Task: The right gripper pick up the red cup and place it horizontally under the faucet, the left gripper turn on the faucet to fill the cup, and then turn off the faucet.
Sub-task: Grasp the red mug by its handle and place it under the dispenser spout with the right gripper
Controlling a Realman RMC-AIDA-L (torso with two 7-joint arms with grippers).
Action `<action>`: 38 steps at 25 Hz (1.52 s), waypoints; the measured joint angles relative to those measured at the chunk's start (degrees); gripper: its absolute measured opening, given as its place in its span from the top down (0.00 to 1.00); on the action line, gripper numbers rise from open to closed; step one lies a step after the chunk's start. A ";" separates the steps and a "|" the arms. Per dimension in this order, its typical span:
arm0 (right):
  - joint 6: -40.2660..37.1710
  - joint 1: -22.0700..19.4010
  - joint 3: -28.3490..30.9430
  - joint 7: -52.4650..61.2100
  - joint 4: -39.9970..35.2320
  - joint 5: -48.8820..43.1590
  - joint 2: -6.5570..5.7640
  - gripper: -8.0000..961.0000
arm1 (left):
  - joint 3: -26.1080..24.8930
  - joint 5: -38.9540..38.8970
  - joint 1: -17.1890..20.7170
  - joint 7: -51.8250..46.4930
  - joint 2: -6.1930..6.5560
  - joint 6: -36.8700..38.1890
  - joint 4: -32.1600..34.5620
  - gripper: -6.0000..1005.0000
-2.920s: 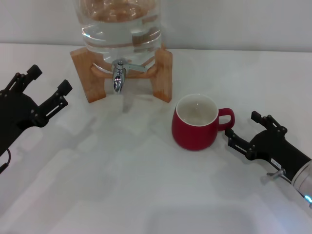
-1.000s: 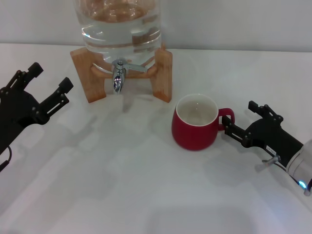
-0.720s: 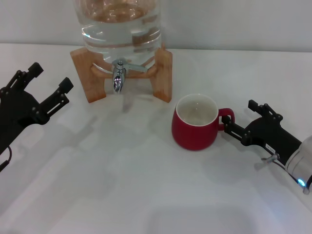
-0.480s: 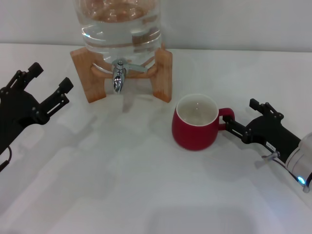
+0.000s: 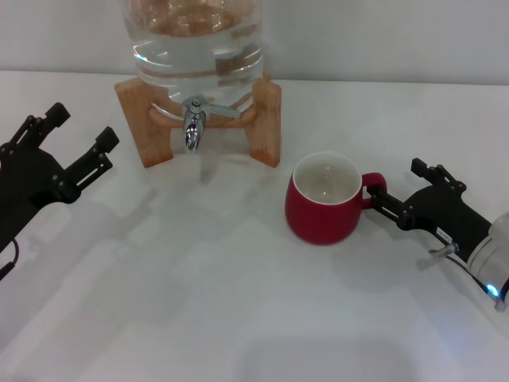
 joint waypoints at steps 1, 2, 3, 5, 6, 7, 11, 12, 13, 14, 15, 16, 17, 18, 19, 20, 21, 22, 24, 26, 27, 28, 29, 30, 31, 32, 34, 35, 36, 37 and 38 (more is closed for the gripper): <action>0.00 0.13 -0.02 0.00 0.01 0.01 0.00 0.11 | 0.00 -0.02 0.00 0.00 0.00 -0.01 0.00 0.12; 0.00 0.20 -0.05 0.00 0.03 0.01 0.00 0.11 | 0.00 -0.02 0.00 0.00 0.00 -0.03 0.00 0.12; 0.04 0.31 -0.17 0.00 0.07 0.01 0.00 0.11 | 0.00 -0.03 -0.03 0.00 0.01 -0.06 0.00 0.12; 0.19 0.48 -0.28 -0.01 0.51 0.01 -0.01 0.11 | 0.00 -0.03 -0.06 0.00 0.04 -0.09 0.00 0.12; 0.30 0.52 -0.28 -0.04 0.74 0.01 0.00 0.11 | 0.00 -0.05 -0.06 0.00 0.06 -0.10 0.00 0.12; 0.39 0.58 -0.27 -0.09 0.94 0.01 0.00 0.11 | 0.00 -0.05 -0.07 0.00 0.06 -0.11 0.00 0.12; 0.77 0.83 -0.15 -0.32 1.35 -0.01 0.00 0.11 | 0.00 -0.05 -0.09 0.00 0.09 -0.12 0.00 0.12; 0.80 0.86 -0.13 -0.33 1.36 -0.02 0.00 0.11 | 0.00 -0.05 -0.09 0.00 0.09 -0.11 0.00 0.12; 0.82 0.87 -0.11 -0.34 1.37 -0.02 0.00 0.11 | 0.00 -0.05 -0.09 0.00 0.09 -0.12 0.00 0.12; 0.84 0.87 -0.09 -0.34 1.37 -0.01 0.00 0.11 | 0.00 -0.05 -0.09 0.00 0.09 -0.11 0.00 0.12; 0.85 0.87 -0.07 -0.35 1.38 -0.01 0.00 0.11 | 0.00 -0.06 -0.07 0.00 0.09 -0.12 0.00 0.12; 0.85 0.87 -0.07 -0.35 1.38 -0.01 0.00 0.11 | 0.00 -0.05 -0.06 0.00 0.09 -0.11 0.00 0.12; 0.85 0.87 -0.07 -0.35 1.36 -0.01 0.00 0.11 | 0.00 -0.05 -0.05 0.00 0.09 -0.11 0.00 0.12; 0.86 0.85 -0.07 -0.35 1.31 -0.01 0.00 0.11 | 0.00 -0.05 -0.04 0.00 0.09 -0.12 0.00 0.12; 0.87 0.83 -0.07 -0.32 1.24 0.00 0.00 0.11 | 0.00 -0.05 -0.04 0.00 0.09 -0.12 0.00 0.12; 0.89 0.82 -0.06 -0.25 1.16 0.04 0.00 0.11 | 0.00 -0.05 -0.03 0.00 0.09 -0.11 0.00 0.12; 0.91 0.82 -0.04 -0.19 1.10 0.17 0.00 0.11 | 0.00 -0.04 -0.04 0.00 0.09 -0.12 0.00 0.12; 0.92 0.79 -0.01 -0.20 1.04 0.58 0.00 0.11 | 0.00 -0.04 -0.06 0.00 0.09 -0.11 0.00 0.12; 0.92 0.69 0.00 -0.25 0.99 1.23 0.00 0.11 | 0.00 -0.03 -0.10 0.00 0.09 -0.12 0.00 0.12; 0.92 0.57 0.01 -0.32 0.93 1.72 0.00 0.11 | 0.00 -0.01 -0.10 0.00 0.09 -0.11 0.00 0.12; 0.92 0.54 0.01 -0.33 0.92 1.84 0.00 0.11 | 0.00 -0.01 -0.10 0.00 0.09 -0.11 0.00 0.12; 0.92 0.53 0.01 -0.34 0.92 1.88 0.00 0.11 | 0.00 0.00 -0.10 0.00 0.09 -0.11 0.00 0.12; 0.92 0.53 0.01 -0.34 0.91 1.89 0.00 0.11 | 0.00 0.01 -0.10 0.00 0.09 -0.11 0.00 0.12; 0.92 0.55 0.01 -0.35 0.90 1.89 0.00 0.12 | 0.00 0.02 -0.10 -0.01 0.09 -0.11 0.00 0.12; 0.92 0.60 0.00 -0.35 0.89 1.88 0.00 0.12 | 0.00 0.03 -0.09 -0.01 0.09 -0.11 0.00 0.12; 0.92 0.66 -0.02 -0.35 0.89 1.85 0.00 0.12 | 0.00 0.03 -0.09 -0.03 0.09 -0.11 0.00 0.12; 0.92 0.74 -0.09 -0.35 0.88 1.78 0.00 0.12 | 0.00 0.04 -0.09 -0.03 0.09 -0.11 0.00 0.12; 0.92 0.79 -0.16 -0.35 0.88 1.75 0.00 0.12 | 0.00 0.04 -0.09 -0.04 0.09 -0.11 0.00 0.12; 0.92 0.82 -0.24 -0.35 0.88 1.68 0.00 0.15 | 0.00 0.04 -0.09 -0.04 0.09 -0.11 0.00 0.12; 0.91 0.85 -0.31 -0.35 0.87 1.62 0.00 0.18 | 0.00 0.04 -0.09 -0.04 0.09 -0.11 0.00 0.12; 0.91 0.87 -0.36 -0.35 0.88 1.58 0.00 0.20 | 0.00 0.04 -0.09 -0.04 0.09 -0.11 0.00 0.12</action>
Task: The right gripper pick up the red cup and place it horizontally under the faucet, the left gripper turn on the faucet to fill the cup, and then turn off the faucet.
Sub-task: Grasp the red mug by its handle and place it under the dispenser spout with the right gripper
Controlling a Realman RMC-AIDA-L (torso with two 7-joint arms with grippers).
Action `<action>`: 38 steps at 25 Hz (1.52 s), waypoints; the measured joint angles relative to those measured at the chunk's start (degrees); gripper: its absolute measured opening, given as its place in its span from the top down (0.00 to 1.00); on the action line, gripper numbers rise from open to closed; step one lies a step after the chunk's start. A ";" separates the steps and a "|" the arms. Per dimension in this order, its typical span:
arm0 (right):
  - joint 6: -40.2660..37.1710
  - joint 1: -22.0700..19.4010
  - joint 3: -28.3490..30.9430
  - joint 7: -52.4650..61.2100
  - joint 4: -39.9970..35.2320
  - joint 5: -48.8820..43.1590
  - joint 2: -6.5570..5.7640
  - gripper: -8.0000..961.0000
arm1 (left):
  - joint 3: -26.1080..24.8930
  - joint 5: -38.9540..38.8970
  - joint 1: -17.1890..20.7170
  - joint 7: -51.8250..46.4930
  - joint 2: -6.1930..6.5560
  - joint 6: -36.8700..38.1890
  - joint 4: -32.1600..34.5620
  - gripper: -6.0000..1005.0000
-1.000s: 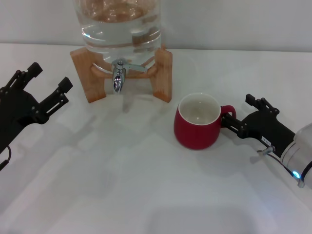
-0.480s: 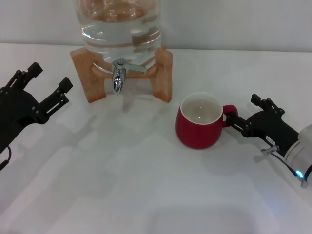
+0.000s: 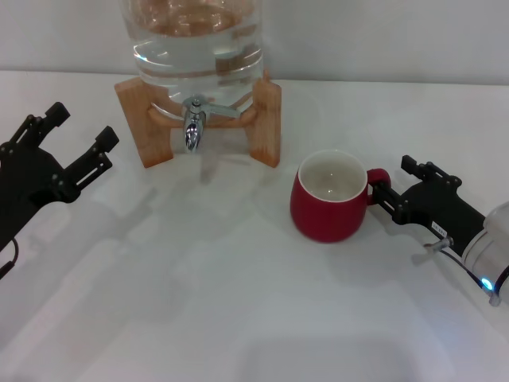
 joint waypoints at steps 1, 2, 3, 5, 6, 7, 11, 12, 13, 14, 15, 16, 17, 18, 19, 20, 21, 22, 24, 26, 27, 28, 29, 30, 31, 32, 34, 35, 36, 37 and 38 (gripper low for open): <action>0.00 0.03 -0.07 0.00 0.00 -0.04 0.00 0.23 | 0.00 0.00 0.00 0.01 0.00 0.00 0.00 0.12; 0.00 0.07 -0.13 0.00 0.00 -0.08 0.00 0.25 | 0.00 -0.01 0.00 0.02 0.00 0.00 0.00 0.12; 0.00 0.15 -0.24 0.00 0.00 -0.11 0.00 0.28 | 0.00 -0.01 0.00 0.03 0.00 0.00 0.00 0.12; -0.01 0.20 -0.36 0.00 0.00 -0.15 0.00 0.33 | 0.00 -0.02 0.00 0.03 0.00 0.00 0.00 0.12; -0.01 0.23 -0.40 0.00 0.00 -0.18 0.00 0.38 | 0.00 -0.02 0.00 0.04 0.00 0.00 0.00 0.12; -0.01 0.24 -0.42 0.00 0.00 -0.19 0.00 0.42 | 0.00 -0.03 0.00 0.04 0.00 0.00 0.00 0.12; -0.01 0.26 -0.57 0.00 0.00 -0.22 0.00 0.59 | 0.00 -0.06 0.00 0.04 -0.01 0.00 0.00 0.12; -0.01 0.26 -0.66 -0.02 0.00 -0.21 -0.01 0.63 | 0.00 -0.07 0.00 0.04 0.00 0.00 0.00 0.12; 0.00 0.26 -0.88 -0.03 0.00 -0.25 0.00 0.67 | 0.00 -0.08 0.00 0.04 0.00 0.00 0.00 0.12; -0.01 0.28 -1.03 -0.05 0.00 -0.25 0.00 0.71 | 0.00 -0.10 0.00 0.04 0.00 0.00 0.00 0.12; -0.02 0.31 -1.17 -0.07 0.00 -0.17 0.00 0.75 | 0.00 -0.12 0.00 0.04 0.00 0.00 0.00 0.12; -0.01 0.32 -1.28 -0.09 0.00 -0.17 0.00 0.79 | 0.00 -0.14 0.00 0.04 -0.01 0.00 0.00 0.12; -0.01 0.34 -1.32 -0.22 0.00 -0.17 0.00 0.80 | 0.00 -0.18 0.00 0.04 0.00 0.00 0.00 0.12; -0.01 0.35 -1.32 -0.42 0.02 -0.18 0.00 0.81 | 0.00 -0.22 0.00 0.04 0.00 0.00 0.00 0.12; -0.03 0.35 -1.32 -0.87 0.10 -0.17 0.00 0.82 | 0.00 -0.27 0.00 0.04 0.00 -0.02 0.00 0.12; -0.03 0.35 -1.32 -1.40 0.23 -0.18 0.00 0.83 | 0.00 -0.27 0.00 0.04 0.00 -0.02 0.00 0.12; -0.03 0.35 -1.34 -1.68 0.34 -0.24 0.01 0.84 | 0.00 -0.28 0.00 0.04 0.00 -0.03 0.00 0.12; -0.03 0.35 -1.37 -1.97 0.44 -0.30 0.02 0.84 | 0.00 -0.28 0.00 0.04 0.00 -0.03 0.00 0.12; -0.02 0.34 -1.43 -2.20 0.54 -0.29 0.01 0.84 | 0.00 -0.28 0.00 0.04 0.00 -0.05 0.00 0.12; -0.01 0.34 -1.48 -2.23 0.67 -0.30 0.00 0.84 | 0.00 -0.28 0.00 0.04 0.00 -0.08 0.00 0.12; -0.01 0.35 -1.50 -2.24 0.76 -0.30 0.00 0.84 | 0.00 -0.28 0.00 0.04 -0.01 -0.09 0.00 0.12; -0.01 0.34 -1.52 -2.25 0.81 -0.30 0.00 0.84 | 0.00 -0.28 0.00 0.03 -0.01 -0.14 0.00 0.12; -0.01 0.35 -1.61 -2.26 0.98 -0.30 0.00 0.84 | 0.00 -0.28 0.00 0.03 0.00 -0.21 0.00 0.12; -0.01 0.38 -1.70 -2.26 1.23 -0.30 0.00 0.84 | 0.00 -0.28 0.00 0.03 0.00 -0.28 0.00 0.12; -0.01 0.42 -1.78 -2.26 1.40 -0.30 0.00 0.84 | 0.00 -0.27 0.00 0.03 0.00 -0.41 0.00 0.12; -0.01 0.55 -1.82 -2.27 1.54 -0.30 0.00 0.84 | 0.00 -0.25 0.00 0.03 0.00 -0.56 0.00 0.12; 0.19 0.94 -1.95 -2.28 1.91 -0.35 0.00 0.84 | 0.00 -0.14 0.00 0.03 -0.01 -0.76 0.00 0.12; 0.34 1.15 -1.98 -2.28 2.03 -0.47 0.00 0.84 | 0.00 -0.10 0.00 0.03 0.00 -0.79 0.00 0.12; 0.54 1.42 -2.00 -2.28 2.23 -0.61 0.00 0.84 | 0.00 -0.05 0.02 0.03 0.00 -0.79 0.00 0.12; 0.78 1.64 -2.01 -2.28 2.45 -0.74 0.00 0.84 | 0.00 0.00 0.06 0.03 -0.01 -0.80 0.00 0.12; 1.13 2.00 -2.01 -2.28 2.71 -0.85 0.00 0.84 | 0.00 0.03 0.10 0.03 -0.01 -0.80 0.00 0.12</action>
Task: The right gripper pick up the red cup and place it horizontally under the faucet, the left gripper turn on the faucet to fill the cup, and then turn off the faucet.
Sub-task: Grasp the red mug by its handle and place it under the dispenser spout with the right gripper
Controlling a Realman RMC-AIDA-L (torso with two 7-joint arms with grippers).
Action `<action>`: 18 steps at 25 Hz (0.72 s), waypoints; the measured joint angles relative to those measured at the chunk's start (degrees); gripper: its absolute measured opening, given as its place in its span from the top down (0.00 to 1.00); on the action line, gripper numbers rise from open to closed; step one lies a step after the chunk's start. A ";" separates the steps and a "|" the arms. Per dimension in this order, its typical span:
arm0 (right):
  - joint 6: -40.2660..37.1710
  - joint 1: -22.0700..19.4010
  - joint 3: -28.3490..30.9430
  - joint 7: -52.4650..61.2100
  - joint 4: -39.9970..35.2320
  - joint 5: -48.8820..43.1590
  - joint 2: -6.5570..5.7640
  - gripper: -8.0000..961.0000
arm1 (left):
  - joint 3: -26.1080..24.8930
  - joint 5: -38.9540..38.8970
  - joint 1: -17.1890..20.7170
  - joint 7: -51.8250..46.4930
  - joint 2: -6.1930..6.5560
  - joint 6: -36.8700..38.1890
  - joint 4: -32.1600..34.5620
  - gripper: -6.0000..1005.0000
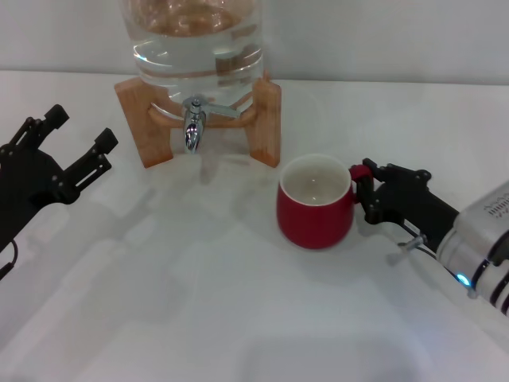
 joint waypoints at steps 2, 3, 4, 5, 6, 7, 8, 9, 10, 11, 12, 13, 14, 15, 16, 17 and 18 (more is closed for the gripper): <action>0.67 0.71 -0.14 0.00 0.53 -0.06 0.00 0.84 | 0.00 0.04 0.06 -0.02 0.00 0.00 0.00 0.12; 0.94 0.99 -0.25 0.00 0.65 -0.06 0.00 0.84 | 0.02 0.05 0.10 -0.04 -0.01 0.01 0.00 0.12; 1.25 1.36 -0.40 0.00 0.84 -0.06 0.00 0.84 | 0.05 0.06 0.16 -0.05 -0.03 0.02 0.00 0.12; 1.44 1.57 -0.50 0.00 0.93 -0.06 0.00 0.84 | 0.06 0.06 0.19 -0.05 -0.05 0.04 0.00 0.12; 1.79 2.01 -0.64 0.00 1.13 -0.06 0.00 0.84 | 0.07 0.06 0.23 -0.05 -0.07 0.06 0.00 0.12; 2.09 2.41 -0.70 0.00 1.39 -0.07 0.00 0.84 | 0.07 0.06 0.29 -0.07 -0.08 0.10 0.00 0.12; 2.43 2.67 -0.76 0.00 1.59 -0.06 0.00 0.84 | 0.08 0.06 0.38 -0.09 -0.08 0.14 0.00 0.12; 2.78 2.97 -0.85 -0.01 1.81 -0.06 0.00 0.84 | 0.09 0.06 0.48 -0.11 -0.08 0.20 0.00 0.12; 3.14 3.27 -1.05 -0.01 2.02 -0.06 0.00 0.84 | 0.09 0.06 0.57 -0.13 -0.08 0.24 0.00 0.12; 3.48 3.52 -1.16 0.00 2.17 -0.05 0.00 0.84 | 0.09 0.06 0.69 -0.14 -0.09 0.27 0.00 0.12; 3.88 3.89 -1.31 -0.01 2.40 -0.05 0.00 0.84 | 0.09 0.07 0.81 -0.13 -0.09 0.28 0.00 0.12; 4.30 4.16 -1.36 -0.01 2.69 -0.05 0.00 0.84 | 0.09 0.06 0.91 -0.13 -0.09 0.30 0.00 0.12; 4.62 4.32 -1.38 -0.01 2.91 -0.05 0.00 0.84 | 0.09 0.06 1.00 -0.11 -0.09 0.32 0.00 0.12; 4.96 4.55 -1.44 -0.01 3.23 -0.05 0.00 0.84 | 0.09 0.06 1.11 -0.07 -0.09 0.37 0.00 0.12; 5.13 4.68 -1.59 -0.01 3.46 -0.05 0.00 0.84 | 0.09 0.06 1.23 -0.05 -0.08 0.42 0.00 0.12; 5.28 4.85 -1.77 -0.01 3.72 -0.08 0.01 0.84 | 0.09 0.06 1.33 -0.03 -0.09 0.46 0.00 0.12; 5.48 5.21 -2.12 -0.01 3.96 -0.08 0.00 0.84 | 0.09 0.06 1.47 -0.02 -0.09 0.54 0.00 0.12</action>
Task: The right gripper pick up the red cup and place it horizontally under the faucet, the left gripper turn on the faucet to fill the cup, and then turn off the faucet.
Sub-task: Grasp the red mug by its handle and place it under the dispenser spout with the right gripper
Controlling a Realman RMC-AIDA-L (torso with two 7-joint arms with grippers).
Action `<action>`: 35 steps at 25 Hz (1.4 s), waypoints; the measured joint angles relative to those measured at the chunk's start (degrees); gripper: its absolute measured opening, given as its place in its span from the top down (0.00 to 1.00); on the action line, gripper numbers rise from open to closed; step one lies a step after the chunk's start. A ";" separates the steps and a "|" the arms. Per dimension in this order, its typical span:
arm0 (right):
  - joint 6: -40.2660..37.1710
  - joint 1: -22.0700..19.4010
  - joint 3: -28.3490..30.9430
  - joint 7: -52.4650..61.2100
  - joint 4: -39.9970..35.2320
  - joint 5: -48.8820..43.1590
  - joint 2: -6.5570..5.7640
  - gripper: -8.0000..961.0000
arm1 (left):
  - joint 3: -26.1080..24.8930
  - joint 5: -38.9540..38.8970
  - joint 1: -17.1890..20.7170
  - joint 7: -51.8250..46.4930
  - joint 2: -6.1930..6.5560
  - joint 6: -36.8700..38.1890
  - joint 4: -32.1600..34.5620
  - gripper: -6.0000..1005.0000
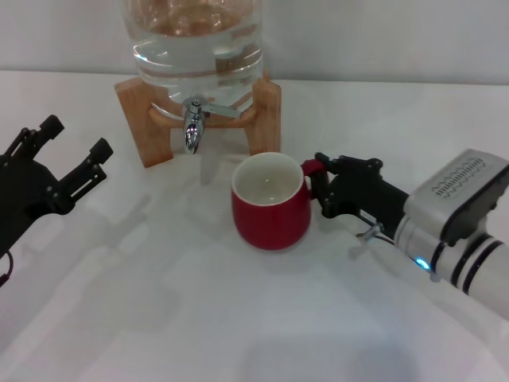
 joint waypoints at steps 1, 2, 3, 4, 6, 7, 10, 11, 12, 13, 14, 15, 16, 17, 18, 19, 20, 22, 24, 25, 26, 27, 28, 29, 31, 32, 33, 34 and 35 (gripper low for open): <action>0.29 0.32 -0.24 0.00 0.22 -0.01 0.00 0.84 | 0.00 0.00 0.05 0.00 0.00 0.02 0.00 0.12; 0.57 0.64 -0.44 0.00 0.44 -0.02 0.00 0.84 | 0.00 0.00 0.12 0.00 0.00 0.08 0.00 0.12; 0.88 0.84 -0.53 0.00 0.64 -0.02 0.00 0.84 | 0.00 0.00 0.18 0.00 0.00 0.13 0.04 0.12; 1.42 1.19 -0.66 0.00 0.99 -0.03 0.00 0.84 | 0.00 0.00 0.20 0.00 0.00 0.14 0.18 0.12; 2.21 1.71 -0.77 0.00 1.42 -0.04 0.00 0.84 | 0.00 0.00 0.28 0.00 0.00 0.16 0.36 0.12; 2.68 2.16 -0.96 0.00 1.71 -0.04 0.00 0.84 | 0.00 -0.01 0.31 0.01 0.00 0.17 0.40 0.12; 3.85 3.32 -1.48 0.00 2.46 -0.04 0.00 0.84 | 0.00 0.00 0.34 0.01 0.00 0.18 0.48 0.12; 4.39 3.66 -1.54 0.00 2.68 -0.04 0.00 0.84 | 0.00 0.01 0.34 0.02 -0.02 0.18 0.49 0.12; 4.97 4.04 -1.54 0.00 2.89 -0.04 0.00 0.84 | 0.00 0.01 0.35 0.02 -0.05 0.18 0.50 0.12; 5.55 4.39 -1.57 0.00 3.12 -0.03 0.00 0.84 | 0.00 0.03 0.35 0.02 -0.06 0.18 0.51 0.12; 5.88 4.57 -1.58 0.00 3.27 -0.03 0.00 0.84 | 0.00 0.05 0.34 0.02 -0.07 0.18 0.52 0.12; 6.27 4.74 -1.61 0.00 3.45 -0.03 0.00 0.84 | 0.00 0.07 0.30 0.02 -0.07 0.18 0.54 0.12; 6.72 4.99 -1.63 0.00 3.56 -0.03 0.00 0.84 | 0.00 0.09 0.26 0.02 -0.08 0.18 0.56 0.12; 7.24 5.32 -1.65 0.00 3.66 -0.03 0.00 0.84 | 0.00 0.11 0.24 0.02 -0.08 0.18 0.58 0.12; 7.83 5.70 -1.66 0.00 3.70 -0.03 0.00 0.84 | 0.00 0.12 0.24 0.02 -0.08 0.18 0.60 0.12; 8.30 6.06 -1.66 0.00 3.75 -0.03 0.00 0.84 | 0.00 0.12 0.25 0.02 -0.09 0.18 0.62 0.12; 8.65 6.36 -1.66 0.00 3.79 -0.03 0.00 0.84 | 0.00 0.13 0.28 0.02 -0.09 0.18 0.62 0.12; 9.10 6.91 -1.66 0.02 3.85 -0.03 0.00 0.84 | 0.00 0.15 0.29 0.02 -0.09 0.27 0.62 0.12; 9.73 7.45 -1.66 0.18 3.95 -0.03 0.00 0.84 | 0.00 0.17 0.29 0.02 -0.08 0.53 0.62 0.12; 10.17 7.75 -1.66 0.26 4.05 -0.03 0.00 0.84 | 0.00 0.17 0.28 0.02 -0.09 0.64 0.62 0.12; 10.55 7.97 -1.65 0.27 4.16 -0.03 0.00 0.84 | 0.00 0.17 0.26 0.02 -0.09 0.71 0.62 0.12; 11.13 8.29 -1.65 0.28 4.31 -0.03 0.00 0.84 | 0.00 0.18 0.24 0.01 -0.09 0.75 0.62 0.12; 11.59 8.66 -1.64 0.29 4.50 -0.03 0.00 0.84 | 0.00 0.18 0.22 0.00 -0.09 0.76 0.62 0.12; 11.96 8.87 -1.65 0.29 4.70 -0.03 0.00 0.84 | 0.00 0.18 0.19 0.00 -0.09 0.77 0.62 0.12; 12.43 9.23 -1.64 0.32 4.94 -0.03 0.00 0.84 | -0.01 0.18 0.14 0.00 -0.09 0.78 0.62 0.12; 12.80 9.47 -1.63 0.34 5.12 -0.03 0.00 0.84 | -0.01 0.18 0.12 0.00 -0.08 0.79 0.61 0.12; 13.13 9.65 -1.62 0.34 5.21 -0.03 0.00 0.84 | 0.00 0.18 0.12 0.00 -0.09 0.79 0.62 0.12; 13.60 9.98 -1.59 0.35 5.29 0.00 0.00 0.84 | 0.00 0.18 0.11 -0.01 -0.09 0.79 0.62 0.12; 13.88 10.16 -1.57 0.35 5.34 0.03 0.00 0.84 | 0.00 0.18 0.11 -0.03 -0.09 0.79 0.66 0.12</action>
